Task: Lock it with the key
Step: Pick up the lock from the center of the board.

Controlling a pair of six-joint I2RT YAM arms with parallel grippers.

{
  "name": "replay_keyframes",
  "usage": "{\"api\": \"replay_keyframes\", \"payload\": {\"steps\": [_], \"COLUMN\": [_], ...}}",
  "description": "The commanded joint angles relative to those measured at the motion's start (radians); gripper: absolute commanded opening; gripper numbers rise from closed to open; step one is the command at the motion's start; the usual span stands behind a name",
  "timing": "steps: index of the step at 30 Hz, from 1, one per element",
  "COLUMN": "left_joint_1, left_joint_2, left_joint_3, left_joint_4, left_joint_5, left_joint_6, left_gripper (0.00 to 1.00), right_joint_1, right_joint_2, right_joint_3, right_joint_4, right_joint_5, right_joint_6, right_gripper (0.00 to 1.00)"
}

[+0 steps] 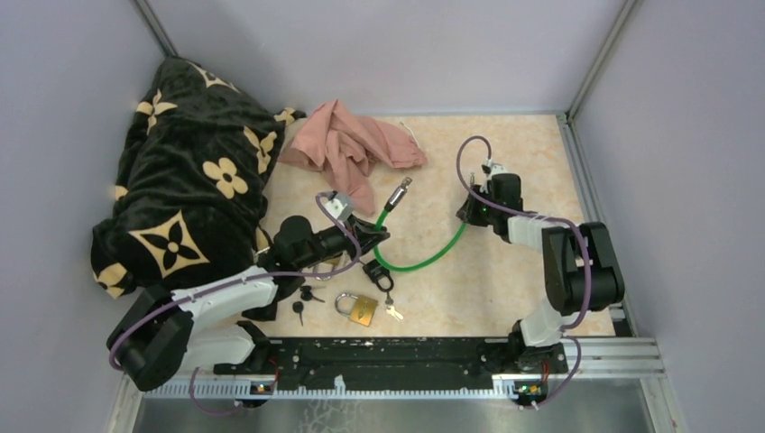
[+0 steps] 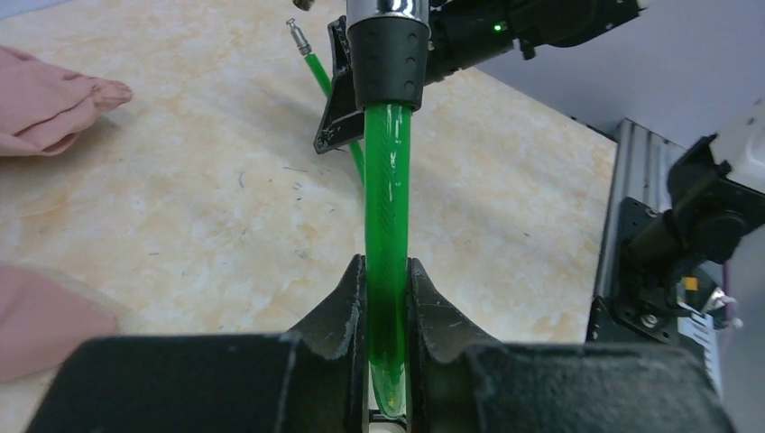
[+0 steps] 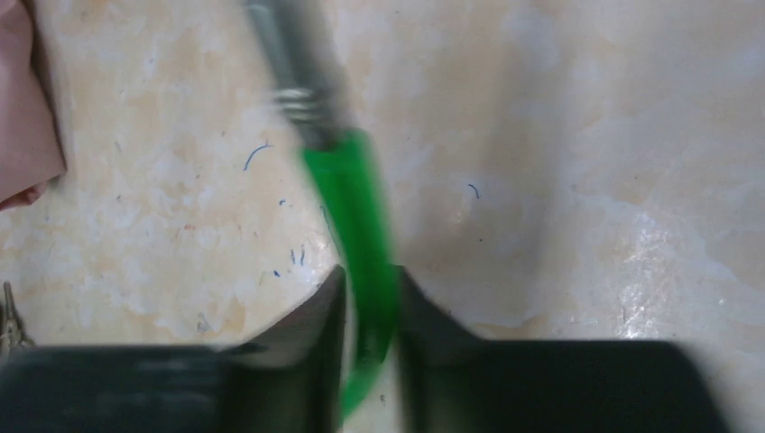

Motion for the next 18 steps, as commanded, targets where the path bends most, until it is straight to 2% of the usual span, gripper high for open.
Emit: {"api": "replay_keyframes", "payload": {"steps": [1, 4, 5, 8, 10, 13, 18], "left_joint_1": [0.082, 0.169, 0.192, 0.235, 0.246, 0.248, 0.231], "left_joint_2": [-0.058, -0.089, -0.099, -0.132, -0.151, -0.175, -0.213], "left_joint_3": [0.004, 0.015, 0.018, 0.021, 0.018, 0.022, 0.057], "left_joint_4": [0.082, 0.092, 0.087, 0.065, 0.068, 0.108, 0.175], "left_joint_5": [0.194, 0.366, 0.431, 0.536, 0.585, 0.65, 0.809], "left_joint_6": [-0.121, -0.233, -0.269, -0.328, -0.349, -0.376, -0.364], "left_gripper": [0.0, 0.0, 0.0, 0.0, 0.0, 0.0, 0.0], "right_joint_1": [-0.004, 0.033, 0.088, 0.266, 0.357, 0.431, 0.608], "right_joint_2": [-0.096, -0.302, -0.39, -0.668, -0.783, -0.871, -0.876], "right_joint_3": [0.005, -0.079, -0.099, -0.136, -0.14, -0.1, -0.037], "right_joint_4": [0.107, 0.116, 0.083, -0.007, -0.033, -0.104, -0.23], "right_joint_5": [-0.143, -0.305, -0.347, -0.354, -0.329, -0.283, -0.164], "right_joint_6": [-0.057, -0.14, -0.187, -0.308, -0.313, -0.287, -0.352], "right_gripper": [0.0, 0.0, 0.0, 0.0, 0.0, 0.0, 0.0]}}
